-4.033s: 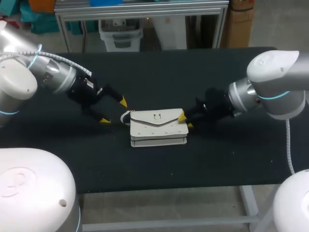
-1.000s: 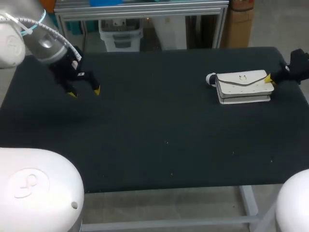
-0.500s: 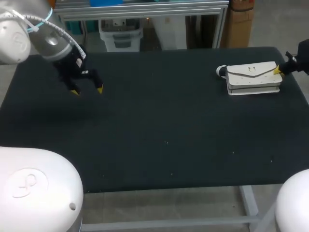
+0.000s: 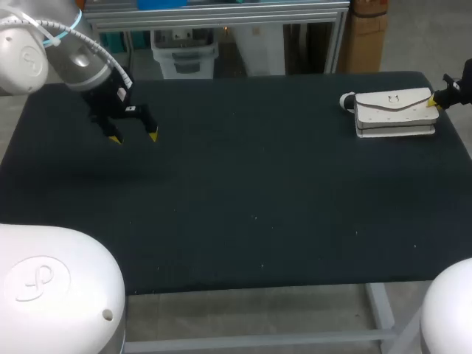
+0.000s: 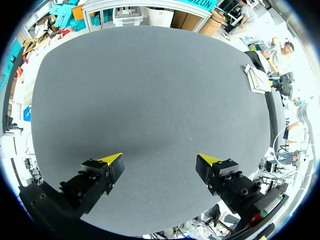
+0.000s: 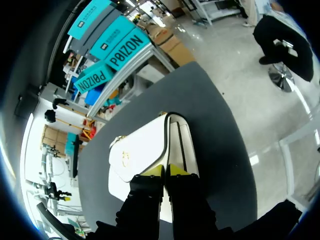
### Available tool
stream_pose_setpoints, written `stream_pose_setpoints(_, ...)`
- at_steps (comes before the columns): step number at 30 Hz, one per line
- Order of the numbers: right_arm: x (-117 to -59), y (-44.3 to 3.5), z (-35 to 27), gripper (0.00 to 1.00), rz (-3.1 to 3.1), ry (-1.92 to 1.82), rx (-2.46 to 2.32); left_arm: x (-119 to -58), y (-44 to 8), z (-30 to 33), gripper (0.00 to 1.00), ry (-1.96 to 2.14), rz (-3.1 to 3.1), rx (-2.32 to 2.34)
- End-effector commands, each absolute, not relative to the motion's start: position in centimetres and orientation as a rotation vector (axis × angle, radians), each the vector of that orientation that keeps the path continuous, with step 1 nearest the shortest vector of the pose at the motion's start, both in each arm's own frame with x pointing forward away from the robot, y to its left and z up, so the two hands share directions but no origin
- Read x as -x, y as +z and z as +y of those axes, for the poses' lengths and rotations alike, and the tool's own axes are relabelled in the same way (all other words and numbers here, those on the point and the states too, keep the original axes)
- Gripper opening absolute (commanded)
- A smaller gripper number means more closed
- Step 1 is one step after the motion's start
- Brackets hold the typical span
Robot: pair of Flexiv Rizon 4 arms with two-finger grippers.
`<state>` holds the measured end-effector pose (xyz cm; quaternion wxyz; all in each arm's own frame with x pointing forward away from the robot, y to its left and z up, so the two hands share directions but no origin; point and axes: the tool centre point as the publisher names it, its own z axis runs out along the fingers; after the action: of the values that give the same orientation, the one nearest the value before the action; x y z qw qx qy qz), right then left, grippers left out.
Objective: Pick up the bag, open it, inspect its contents, close it, and place it on the opposite side
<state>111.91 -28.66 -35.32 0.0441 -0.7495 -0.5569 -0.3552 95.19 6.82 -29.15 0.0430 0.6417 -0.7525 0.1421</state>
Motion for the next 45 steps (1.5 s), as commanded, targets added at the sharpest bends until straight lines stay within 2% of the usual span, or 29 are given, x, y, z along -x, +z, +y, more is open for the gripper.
stream_pose_setpoints(1, -113.3, -35.3, -29.4, 0.0, -1.716, -1.057, 2.274, -95.1, -29.0, 6.8, 1.0, 0.439, -2.301, -1.964)
stream_pose_setpoints(19, -116.5, -37.4, -29.8, 0.0, -1.746, -0.993, 2.291, -94.9, -29.0, 6.8, 1.0, 0.436, -2.309, -1.954)
stream_pose_setpoints(20, -116.5, -37.3, -29.8, 0.05, -1.744, -0.992, 2.29, -94.9, -29.0, 6.8, 1.0, 0.436, -2.308, -1.955)
stream_pose_setpoints(21, -116.4, -37.1, -29.9, 0.43, -1.743, -0.989, 2.291, -94.8, -29.0, 6.9, 1.0, 0.436, -2.307, -1.955)
stream_pose_setpoints(22, -116.3, -36.9, -29.9, 1.0, -1.742, -0.986, 2.294, -94.8, -28.9, 6.9, 1.0, 0.437, -2.307, -1.956)
stream_pose_setpoints(33, -112.9, -32.5, -30.8, 1.0, -1.833, -0.934, 2.351, -94.4, -28.6, 6.9, 1.0, 0.448, -2.32, -1.95)
stream_pose_setpoints(45, -107.6, -28.2, -28.2, 1.0, -2.042, -0.86, 2.278, -94.4, -27.2, 6.9, 1.0, 0.456, -2.36, -2.049)
